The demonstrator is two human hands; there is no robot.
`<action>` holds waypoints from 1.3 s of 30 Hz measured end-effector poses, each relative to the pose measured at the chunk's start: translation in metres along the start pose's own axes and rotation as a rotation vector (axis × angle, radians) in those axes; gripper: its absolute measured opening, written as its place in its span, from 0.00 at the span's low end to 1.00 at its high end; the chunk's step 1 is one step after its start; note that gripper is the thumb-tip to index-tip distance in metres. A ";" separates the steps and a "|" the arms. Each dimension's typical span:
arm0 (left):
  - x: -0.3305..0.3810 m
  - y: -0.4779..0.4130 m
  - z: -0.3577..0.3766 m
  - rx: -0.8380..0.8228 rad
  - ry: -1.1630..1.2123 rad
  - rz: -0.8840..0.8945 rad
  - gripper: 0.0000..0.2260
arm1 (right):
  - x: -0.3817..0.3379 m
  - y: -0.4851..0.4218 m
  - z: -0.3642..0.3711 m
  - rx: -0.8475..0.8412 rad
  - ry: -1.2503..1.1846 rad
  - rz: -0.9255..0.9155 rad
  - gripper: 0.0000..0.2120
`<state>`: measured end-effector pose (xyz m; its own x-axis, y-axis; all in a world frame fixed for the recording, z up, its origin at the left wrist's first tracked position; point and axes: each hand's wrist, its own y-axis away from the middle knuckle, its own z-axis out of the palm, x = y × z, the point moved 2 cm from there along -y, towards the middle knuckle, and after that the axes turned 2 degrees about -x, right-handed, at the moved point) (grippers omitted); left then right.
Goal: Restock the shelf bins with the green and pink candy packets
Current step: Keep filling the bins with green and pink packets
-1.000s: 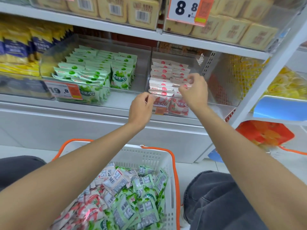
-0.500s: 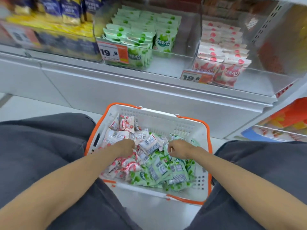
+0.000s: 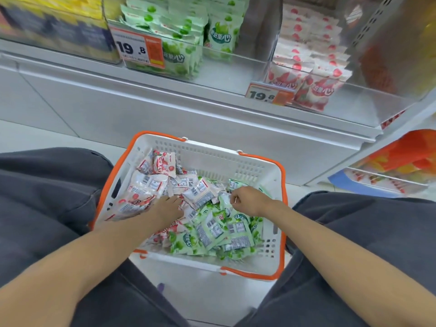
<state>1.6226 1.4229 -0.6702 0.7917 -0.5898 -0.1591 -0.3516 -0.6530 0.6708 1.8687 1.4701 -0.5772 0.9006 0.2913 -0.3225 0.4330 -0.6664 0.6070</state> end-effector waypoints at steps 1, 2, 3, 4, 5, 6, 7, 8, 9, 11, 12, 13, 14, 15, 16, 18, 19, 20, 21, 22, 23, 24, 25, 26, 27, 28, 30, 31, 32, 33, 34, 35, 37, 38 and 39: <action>0.001 0.000 -0.004 0.012 0.004 0.004 0.22 | -0.001 0.001 0.000 0.003 -0.005 0.003 0.09; 0.001 -0.003 -0.004 0.027 0.000 0.004 0.22 | -0.001 0.001 -0.001 0.007 -0.011 0.008 0.09; -0.001 -0.001 -0.007 0.011 0.003 0.014 0.20 | -0.002 0.002 -0.001 0.013 -0.020 0.011 0.09; -0.004 0.001 -0.011 0.006 0.056 0.019 0.17 | -0.002 0.002 -0.003 0.016 -0.029 0.013 0.09; -0.006 0.003 -0.017 0.000 0.127 0.005 0.12 | -0.003 0.003 -0.005 0.020 -0.042 0.014 0.09; -0.008 0.004 -0.023 0.017 0.267 -0.023 0.09 | -0.004 0.004 -0.006 0.031 -0.061 0.015 0.09; -0.010 0.008 -0.034 0.054 0.416 -0.071 0.09 | -0.005 0.004 -0.009 0.043 -0.090 0.013 0.09; -0.013 0.007 -0.043 0.133 0.569 -0.117 0.11 | -0.005 0.003 -0.011 0.059 -0.139 0.018 0.11; -0.018 0.004 -0.050 0.210 0.760 -0.182 0.14 | -0.006 0.003 -0.014 0.091 -0.201 0.024 0.14; -0.024 0.006 -0.073 0.313 1.147 -0.247 0.18 | -0.009 0.005 -0.021 0.167 -0.377 0.067 0.25; -0.023 0.008 -0.087 0.350 1.292 -0.217 0.16 | -0.010 0.004 -0.024 0.204 -0.481 0.091 0.29; -0.021 0.012 -0.101 0.354 1.420 -0.164 0.13 | -0.013 0.004 -0.029 0.240 -0.579 0.101 0.31; -0.018 0.015 -0.115 0.341 1.512 -0.096 0.12 | -0.015 0.005 -0.034 0.268 -0.653 0.109 0.31; -0.013 0.018 -0.127 0.333 1.570 -0.037 0.12 | -0.017 0.005 -0.039 0.297 -0.702 0.101 0.28; -0.010 0.020 -0.136 0.323 1.591 0.011 0.13 | -0.018 0.006 -0.044 0.331 -0.722 0.076 0.25; -0.005 0.020 -0.149 0.310 1.615 0.078 0.18 | -0.017 0.008 -0.053 0.429 -0.745 0.021 0.21; -0.003 0.020 -0.155 0.322 1.592 0.079 0.24 | -0.016 0.009 -0.057 0.475 -0.761 0.004 0.23; 0.000 0.020 -0.160 0.338 1.558 0.065 0.26 | -0.013 0.010 -0.061 0.513 -0.776 -0.004 0.24; 0.001 0.021 -0.165 0.365 1.528 0.055 0.24 | -0.012 0.013 -0.065 0.551 -0.782 -0.016 0.24; 0.002 0.023 -0.170 0.412 1.505 0.056 0.21 | -0.009 0.014 -0.068 0.587 -0.785 -0.036 0.25; 0.003 0.024 -0.176 0.467 1.499 0.048 0.21 | -0.007 0.016 -0.072 0.616 -0.784 -0.055 0.25; 0.004 0.025 -0.182 0.528 1.512 0.042 0.22 | -0.006 0.020 -0.075 0.643 -0.785 -0.062 0.25; 0.005 0.026 -0.188 0.589 1.527 0.040 0.22 | -0.004 0.023 -0.079 0.657 -0.788 -0.063 0.25; 0.006 0.027 -0.194 0.636 1.531 0.045 0.20 | -0.002 0.026 -0.084 0.667 -0.796 -0.066 0.26; 0.007 0.027 -0.200 0.670 1.520 0.046 0.19 | 0.001 0.030 -0.089 0.673 -0.812 -0.069 0.27; 0.007 0.027 -0.208 0.701 1.502 0.044 0.17 | 0.004 0.035 -0.096 0.659 -0.849 -0.089 0.27; 0.005 0.027 -0.227 0.751 1.461 0.040 0.16 | 0.010 0.050 -0.115 0.534 -0.927 -0.136 0.23; 0.003 0.025 -0.238 0.766 1.442 0.047 0.16 | 0.015 0.059 -0.125 0.445 -0.938 -0.146 0.17; 0.002 0.025 -0.251 0.773 1.429 0.065 0.17 | 0.022 0.069 -0.136 0.381 -0.931 -0.155 0.10; 0.002 0.024 -0.265 0.772 1.430 0.090 0.17 | 0.028 0.080 -0.148 0.372 -0.903 -0.159 0.06; 0.003 0.023 -0.280 0.780 1.434 0.122 0.17 | 0.037 0.090 -0.164 0.410 -0.867 -0.162 0.05; 0.002 0.025 -0.299 0.818 1.422 0.151 0.16 | 0.045 0.100 -0.181 0.489 -0.803 -0.162 0.06; -0.001 0.028 -0.339 0.959 1.371 0.174 0.13 | 0.059 0.123 -0.220 0.681 -0.637 -0.163 0.06; -0.004 0.030 -0.361 1.031 1.341 0.169 0.11 | 0.065 0.137 -0.240 0.774 -0.572 -0.166 0.05; -0.009 0.031 -0.382 1.087 1.307 0.160 0.10 | 0.070 0.151 -0.261 0.865 -0.521 -0.168 0.04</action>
<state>1.7960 1.5895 -0.3711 0.3749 -0.2850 0.8822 -0.1770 -0.9561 -0.2337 2.0073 1.5689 -0.3187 0.6131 0.2295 -0.7559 0.1902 -0.9716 -0.1407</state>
